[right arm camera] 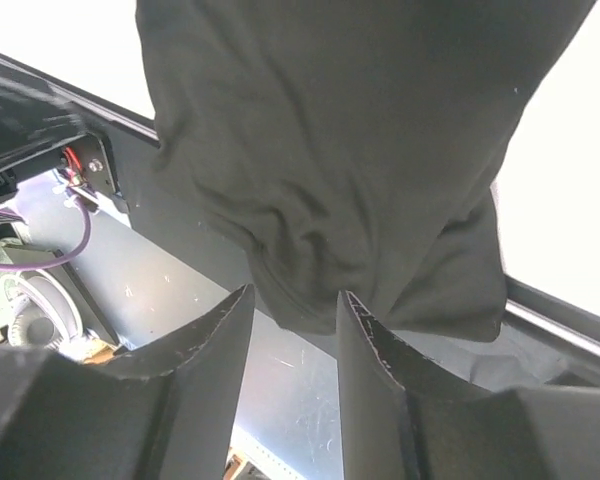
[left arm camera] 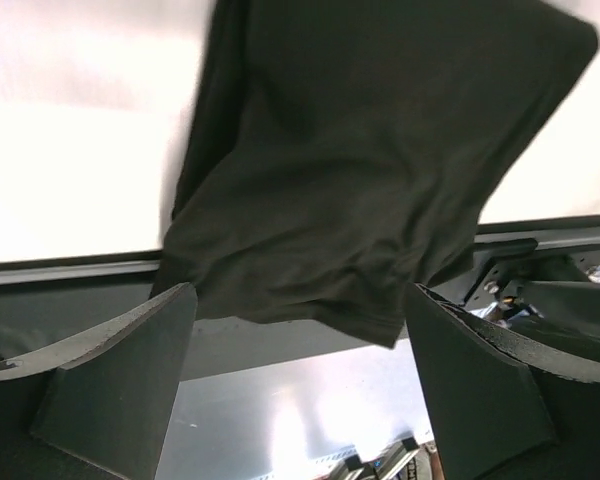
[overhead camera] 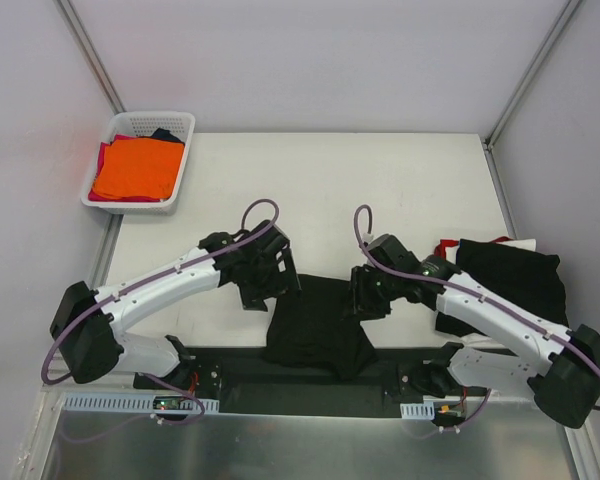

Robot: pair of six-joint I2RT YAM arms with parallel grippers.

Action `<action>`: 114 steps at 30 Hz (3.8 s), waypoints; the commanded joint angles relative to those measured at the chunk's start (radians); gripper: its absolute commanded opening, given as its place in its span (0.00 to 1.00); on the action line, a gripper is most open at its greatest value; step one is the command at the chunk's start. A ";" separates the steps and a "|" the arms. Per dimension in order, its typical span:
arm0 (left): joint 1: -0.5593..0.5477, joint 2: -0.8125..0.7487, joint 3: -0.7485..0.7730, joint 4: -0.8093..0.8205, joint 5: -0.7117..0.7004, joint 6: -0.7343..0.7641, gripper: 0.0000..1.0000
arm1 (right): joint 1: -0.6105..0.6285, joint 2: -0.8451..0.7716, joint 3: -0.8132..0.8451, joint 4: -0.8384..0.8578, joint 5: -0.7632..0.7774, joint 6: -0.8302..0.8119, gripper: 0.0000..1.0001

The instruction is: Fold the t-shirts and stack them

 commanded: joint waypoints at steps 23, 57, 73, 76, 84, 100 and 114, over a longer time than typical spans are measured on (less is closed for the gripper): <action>0.027 0.528 0.118 0.248 0.075 0.117 0.00 | -0.123 0.651 0.162 0.382 -0.188 -0.083 0.01; 0.276 0.635 0.598 0.110 0.040 0.318 0.00 | -0.398 0.558 0.414 0.178 -0.253 -0.223 0.01; 0.058 0.613 0.420 0.125 0.081 0.186 0.00 | -0.277 0.441 0.087 0.279 -0.179 -0.160 0.01; 0.060 0.632 0.366 0.169 0.089 0.186 0.00 | -0.263 0.464 0.063 0.306 -0.167 -0.160 0.01; 0.061 0.662 0.314 0.188 0.103 0.211 0.00 | -0.245 0.483 0.034 0.307 -0.165 -0.161 0.01; 0.070 0.561 0.549 0.110 0.147 0.197 0.01 | -0.271 0.412 0.288 0.085 -0.127 -0.220 0.01; 0.098 0.609 0.379 0.113 0.110 0.270 0.00 | -0.277 0.564 0.144 0.238 -0.145 -0.233 0.01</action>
